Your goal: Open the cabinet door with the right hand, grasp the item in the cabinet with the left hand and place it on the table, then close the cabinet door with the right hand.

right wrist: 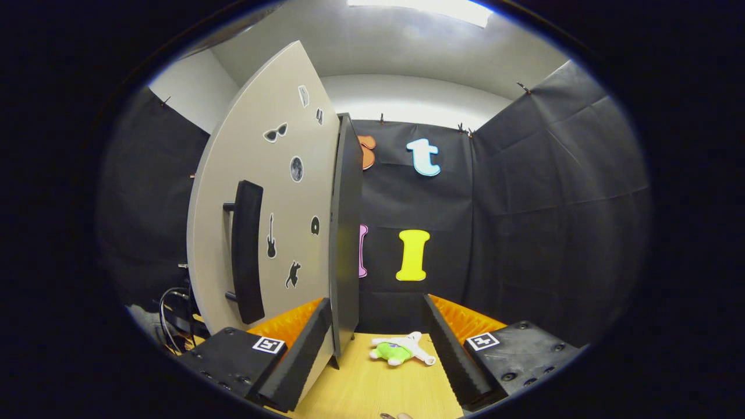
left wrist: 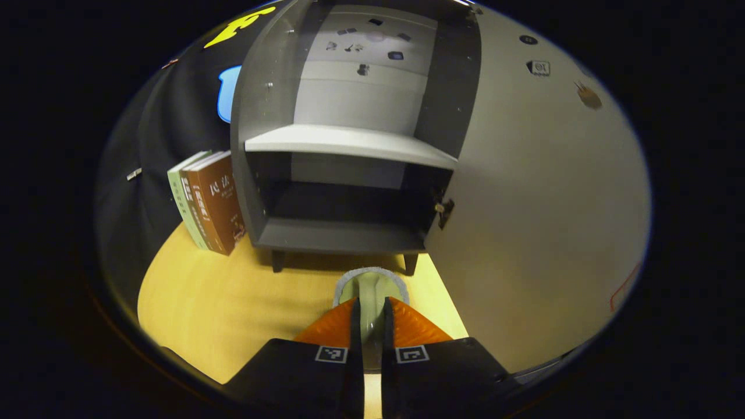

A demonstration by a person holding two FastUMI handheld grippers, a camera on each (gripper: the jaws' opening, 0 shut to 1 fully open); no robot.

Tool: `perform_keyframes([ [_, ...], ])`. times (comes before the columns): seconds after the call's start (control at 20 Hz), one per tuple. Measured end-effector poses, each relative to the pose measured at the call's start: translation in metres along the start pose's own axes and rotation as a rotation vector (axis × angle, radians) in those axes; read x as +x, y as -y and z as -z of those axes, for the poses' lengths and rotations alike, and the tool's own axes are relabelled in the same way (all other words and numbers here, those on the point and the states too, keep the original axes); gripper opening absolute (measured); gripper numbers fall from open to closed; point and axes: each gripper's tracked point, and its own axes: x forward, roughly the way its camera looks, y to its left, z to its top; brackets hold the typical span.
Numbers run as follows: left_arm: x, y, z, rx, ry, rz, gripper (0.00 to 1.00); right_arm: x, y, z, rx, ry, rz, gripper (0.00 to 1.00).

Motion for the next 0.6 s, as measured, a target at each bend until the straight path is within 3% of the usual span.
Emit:
perform_keyframes([
  [0.15,0.009,-0.009,0.033,0.07,0.012,-0.033,0.17,-0.009,-0.001,-0.001,-0.006,-0.01,0.003,0.96],
  [0.3,0.015,-0.006,0.075,0.034,-0.026,-0.012,0.16,-0.014,-0.002,0.0,-0.015,-0.024,0.009,0.97],
  [0.45,0.019,-0.014,0.097,0.055,-0.034,-0.05,0.16,-0.018,-0.006,0.0,-0.023,-0.038,0.012,0.97],
  [0.6,0.027,-0.011,0.114,-0.018,-0.036,-0.023,0.17,-0.022,-0.005,0.003,-0.048,-0.054,0.028,0.97],
])
